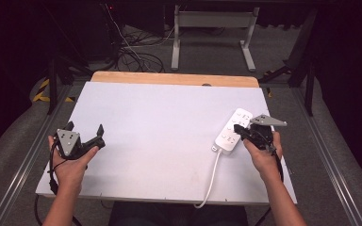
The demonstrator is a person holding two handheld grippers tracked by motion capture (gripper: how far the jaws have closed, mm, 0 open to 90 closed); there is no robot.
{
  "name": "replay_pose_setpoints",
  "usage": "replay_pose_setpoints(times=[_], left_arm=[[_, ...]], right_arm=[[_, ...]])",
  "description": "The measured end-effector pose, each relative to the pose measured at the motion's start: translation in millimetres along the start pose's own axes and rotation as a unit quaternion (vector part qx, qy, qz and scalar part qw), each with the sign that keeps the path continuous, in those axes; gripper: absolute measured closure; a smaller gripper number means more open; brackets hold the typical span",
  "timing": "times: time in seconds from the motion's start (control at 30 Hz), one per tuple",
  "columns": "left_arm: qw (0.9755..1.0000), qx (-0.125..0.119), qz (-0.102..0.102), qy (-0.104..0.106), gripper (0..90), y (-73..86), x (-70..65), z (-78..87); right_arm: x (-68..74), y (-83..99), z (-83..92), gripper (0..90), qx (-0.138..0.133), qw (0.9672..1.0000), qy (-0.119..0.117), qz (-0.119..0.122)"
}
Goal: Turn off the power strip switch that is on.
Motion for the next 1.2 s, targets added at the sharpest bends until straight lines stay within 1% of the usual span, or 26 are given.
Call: replay_pose_setpoints(times=[0.1, 0.13, 0.27, 0.4, 0.47, 0.57, 0.67, 0.83, 0.9, 1.03, 1.2], left_arm=[[1.0000, 0.002, 0.001, 0.001, 3.5, 0.3, -0.1, -0.4], [1.0000, 0.002, -0.001, 0.001, 3.5, 0.3, 0.0, -0.6], [1.0000, 0.004, -0.002, 0.002, 3.5, 0.5, -0.3, -0.7], [1.0000, 0.005, -0.003, 0.001, 3.6, 0.7, -0.4, -0.5], [1.0000, 0.006, -0.002, 0.002, 3.7, 0.7, -0.3, -0.4], [1.0000, 0.007, 0.000, 0.002, 3.7, 1.4, -0.4, -0.9], [1.0000, 0.009, -0.003, 0.004, 3.8, 1.7, -1.2, -1.5], [0.9999, 0.010, -0.004, 0.005, 3.9, 1.9, -2.3, -1.3], [0.9999, 0.011, -0.005, 0.004, 3.9, 2.0, -1.6, -1.3], [0.9999, 0.012, -0.004, 0.003, 4.0, 2.2, -0.6, -1.9], [0.9999, 0.012, -0.003, 0.005, 4.1, 2.8, -2.5, -2.3]], right_arm=[[0.7, 2.0, -3.6, 90.0, 0.009, 1.0000, -0.001, 0.002], [1.8, 3.0, -6.2, 90.0, 0.017, 0.9998, -0.001, 0.004], [2.7, 4.6, -9.9, 90.0, 0.027, 0.9996, -0.005, 0.007], [1.7, 6.9, -17.2, 90.0, 0.044, 0.9990, -0.009, 0.003], [2.1, 7.5, -18.6, 90.0, 0.048, 0.9988, -0.011, 0.004], [3.8, 9.6, -22.0, 90.0, 0.056, 0.9983, -0.013, 0.008], [6.6, 11.4, -28.5, 90.0, 0.065, 0.9976, -0.013, 0.016], [7.3, 10.0, -36.1, 90.0, 0.064, 0.9977, -0.013, 0.016], [8.1, 9.3, -40.1, 90.0, 0.067, 0.9975, -0.014, 0.021], [9.1, 9.1, -41.0, 90.0, 0.065, 0.9975, -0.015, 0.022], [9.6, 9.1, -41.0, 90.0, 0.064, 0.9976, -0.017, 0.021]])
Point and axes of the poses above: each handheld gripper's, and its own axes: z roughly backward along the jaws, y roughly out of its underside, x roughly to its left, the point moved 1 cm from there along -z, roughly forward along the jaws, and after that the axes turned 12 degrees about z, right-handed, at the moved point
